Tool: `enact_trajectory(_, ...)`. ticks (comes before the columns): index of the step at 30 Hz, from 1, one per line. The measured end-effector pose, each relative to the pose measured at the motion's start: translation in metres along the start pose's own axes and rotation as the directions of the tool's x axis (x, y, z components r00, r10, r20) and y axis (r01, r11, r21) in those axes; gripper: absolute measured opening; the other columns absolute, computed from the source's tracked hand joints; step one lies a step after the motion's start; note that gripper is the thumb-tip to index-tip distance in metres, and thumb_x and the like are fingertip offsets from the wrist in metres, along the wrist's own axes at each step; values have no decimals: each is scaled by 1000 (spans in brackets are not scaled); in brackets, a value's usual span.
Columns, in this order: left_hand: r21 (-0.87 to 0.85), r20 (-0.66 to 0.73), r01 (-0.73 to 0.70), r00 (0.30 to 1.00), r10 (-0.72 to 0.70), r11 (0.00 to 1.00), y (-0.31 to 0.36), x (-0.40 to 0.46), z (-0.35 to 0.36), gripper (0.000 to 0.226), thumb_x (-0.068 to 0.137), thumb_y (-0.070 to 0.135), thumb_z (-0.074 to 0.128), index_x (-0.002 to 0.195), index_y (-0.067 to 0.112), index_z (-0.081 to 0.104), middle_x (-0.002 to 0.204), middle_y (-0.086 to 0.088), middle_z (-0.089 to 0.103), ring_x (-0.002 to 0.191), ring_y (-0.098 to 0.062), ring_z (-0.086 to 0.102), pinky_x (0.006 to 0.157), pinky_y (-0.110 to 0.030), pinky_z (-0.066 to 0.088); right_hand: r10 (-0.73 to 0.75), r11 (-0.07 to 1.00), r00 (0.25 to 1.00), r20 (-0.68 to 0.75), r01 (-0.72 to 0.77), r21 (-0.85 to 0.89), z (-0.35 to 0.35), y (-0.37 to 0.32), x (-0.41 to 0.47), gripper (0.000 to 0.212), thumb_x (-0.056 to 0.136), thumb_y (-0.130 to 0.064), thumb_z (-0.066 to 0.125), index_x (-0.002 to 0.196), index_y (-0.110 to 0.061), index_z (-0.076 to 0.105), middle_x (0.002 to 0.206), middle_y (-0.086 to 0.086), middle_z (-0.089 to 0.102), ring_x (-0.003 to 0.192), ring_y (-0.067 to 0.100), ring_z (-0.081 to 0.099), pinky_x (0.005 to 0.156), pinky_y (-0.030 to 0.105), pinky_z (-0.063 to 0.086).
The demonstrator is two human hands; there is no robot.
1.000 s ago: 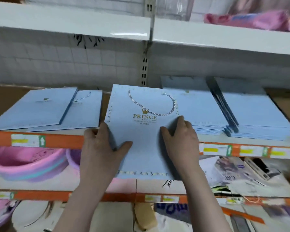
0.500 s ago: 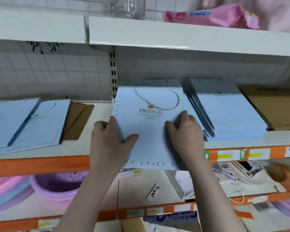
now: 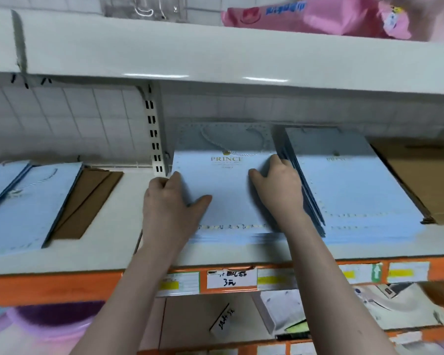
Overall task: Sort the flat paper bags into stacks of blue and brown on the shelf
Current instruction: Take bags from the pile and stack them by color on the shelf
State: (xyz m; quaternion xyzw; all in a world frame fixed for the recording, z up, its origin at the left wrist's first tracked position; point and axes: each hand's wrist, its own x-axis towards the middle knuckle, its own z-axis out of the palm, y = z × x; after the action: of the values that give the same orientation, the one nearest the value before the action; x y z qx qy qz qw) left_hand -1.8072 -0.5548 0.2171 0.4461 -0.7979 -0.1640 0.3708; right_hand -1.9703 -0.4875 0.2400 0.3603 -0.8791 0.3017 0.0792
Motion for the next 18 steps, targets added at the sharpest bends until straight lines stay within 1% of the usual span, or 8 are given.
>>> enact_trajectory(2, 15, -12, 27, 1000, -26, 1000, 7, 3, 6, 62, 73, 37, 75, 121, 3, 56, 112, -23, 51, 105, -39, 50, 88, -38, 39, -23, 1000, 1000, 16, 23, 1, 0, 5, 10, 41, 92, -28, 52, 117, 4, 49, 118, 21, 52, 108, 36, 49, 87, 38, 37)
enact_trajectory(4, 18, -16, 35, 999, -35, 999, 14, 5, 12, 61, 74, 36, 75, 122, 3, 56, 111, -24, 52, 104, -40, 50, 88, -39, 39, -51, 999, 998, 30, 52, -8, -1, 10, 18, 41, 93, -28, 50, 118, 4, 49, 120, 21, 52, 110, 36, 47, 90, 39, 37)
enact_trajectory(8, 53, 6, 71, 997, -71, 996, 21, 7, 25, 60, 78, 40, 72, 123, 5, 54, 116, -22, 52, 107, -39, 50, 91, -40, 39, -109, 988, 990, 91, 118, -103, 0, 19, 31, 48, 95, -30, 44, 130, 3, 43, 128, 21, 48, 117, 33, 42, 98, 37, 32)
enact_trajectory(10, 71, 8, 71, 997, -72, 995, 21, 7, 31, 59, 78, 41, 72, 119, 3, 56, 112, -22, 55, 104, -39, 52, 88, -40, 40, -125, 978, 987, 105, 140, -153, 4, 25, 36, 52, 96, -34, 42, 133, 2, 40, 129, 20, 49, 118, 33, 43, 99, 37, 31)
enact_trajectory(13, 100, 4, 49, 999, -49, 994, 19, 7, 36, 53, 79, 40, 71, 109, -2, 59, 105, -22, 58, 98, -38, 53, 84, -40, 41, -103, 975, 989, 105, 121, -185, 11, 31, 36, 55, 96, -37, 40, 137, 0, 38, 131, 18, 49, 118, 33, 43, 97, 39, 35)
enact_trajectory(15, 119, 17, 31, 999, -34, 992, 19, 5, 38, 53, 83, 40, 67, 115, -1, 57, 113, -20, 57, 104, -37, 52, 89, -39, 39, -91, 979, 990, 104, 108, -171, 15, 34, 31, 57, 96, -37, 38, 141, -2, 34, 135, 17, 46, 120, 34, 42, 98, 41, 35)
enact_trajectory(18, 129, 46, 38, 998, -44, 991, 18, 2, 41, 60, 88, 42, 59, 131, 3, 48, 129, -17, 49, 118, -34, 44, 97, -38, 35, -87, 984, 989, 120, 104, -145, 18, 38, 28, 59, 97, -39, 34, 144, -4, 29, 137, 17, 44, 120, 34, 42, 99, 43, 35)
